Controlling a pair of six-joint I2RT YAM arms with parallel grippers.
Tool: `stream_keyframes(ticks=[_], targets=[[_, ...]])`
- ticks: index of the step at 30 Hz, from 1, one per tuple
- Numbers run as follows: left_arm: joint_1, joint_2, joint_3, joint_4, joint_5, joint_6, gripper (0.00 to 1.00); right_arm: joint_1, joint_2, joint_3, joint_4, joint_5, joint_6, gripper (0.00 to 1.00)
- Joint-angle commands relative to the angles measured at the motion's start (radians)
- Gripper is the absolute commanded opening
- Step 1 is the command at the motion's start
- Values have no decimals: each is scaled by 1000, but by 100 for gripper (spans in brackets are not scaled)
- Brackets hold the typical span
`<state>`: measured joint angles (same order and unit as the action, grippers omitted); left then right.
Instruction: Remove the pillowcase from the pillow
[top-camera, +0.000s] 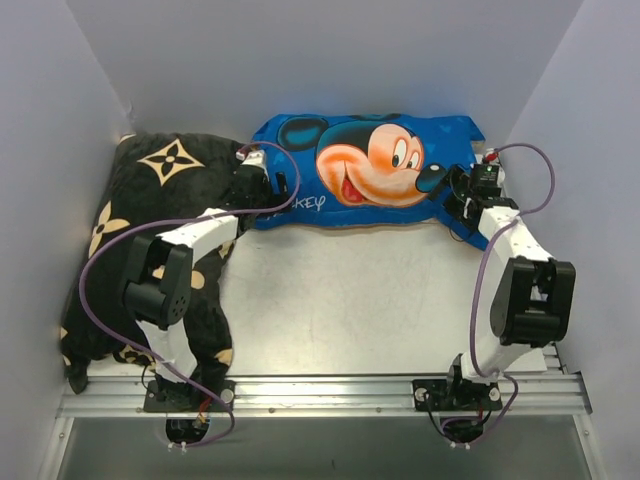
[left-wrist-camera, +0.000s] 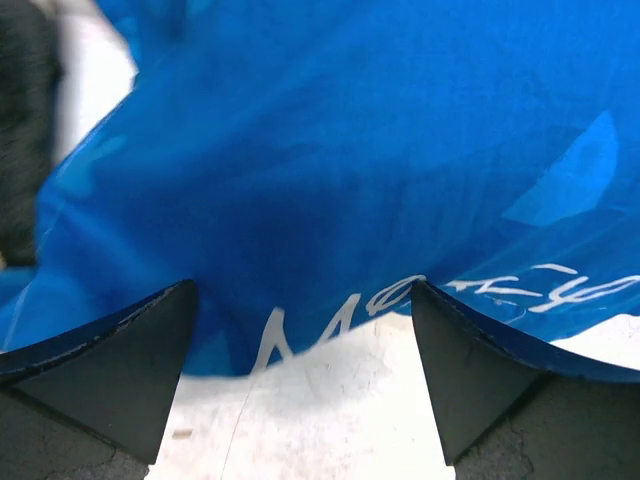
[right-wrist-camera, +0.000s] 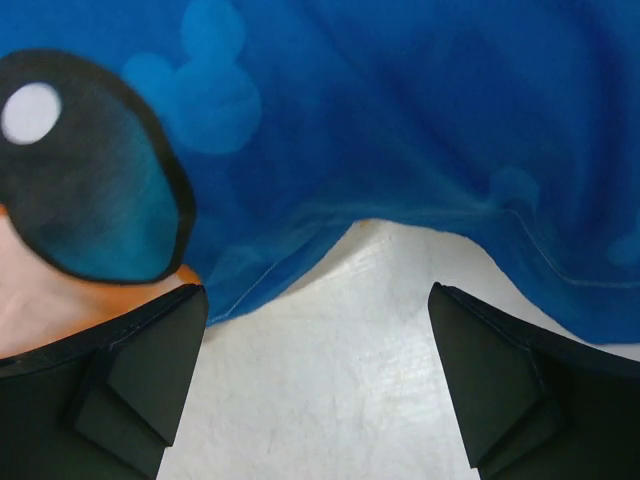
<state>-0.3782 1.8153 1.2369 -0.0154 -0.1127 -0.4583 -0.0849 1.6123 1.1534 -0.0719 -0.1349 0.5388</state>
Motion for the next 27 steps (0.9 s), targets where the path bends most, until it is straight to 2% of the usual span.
stream_keyframes(ticks=[1,7,11,15,16,18,19,23,27], targets=[[-1,51,38,158,97,56,98,-13,53,-7,158,-35,39,100],[-1,124,50,220,111,110,97,-7,110,-26,342,-49,92,100],[-1,141,47,224,74,130,95,-1,141,-11,371,-26,101,100],[-5,141,45,232,70,130,67,5,161,-23,408,3,104,96],[-7,136,44,229,64,129,49,10,138,-38,417,15,102,96],[-8,113,30,227,48,127,33,10,104,-93,452,38,96,96],[-10,104,26,224,44,122,18,11,68,-109,466,47,89,96],[-11,73,30,171,-7,89,0,-5,-26,-190,486,106,70,100],[-11,55,45,97,-48,44,0,-41,-68,-257,537,90,79,100]])
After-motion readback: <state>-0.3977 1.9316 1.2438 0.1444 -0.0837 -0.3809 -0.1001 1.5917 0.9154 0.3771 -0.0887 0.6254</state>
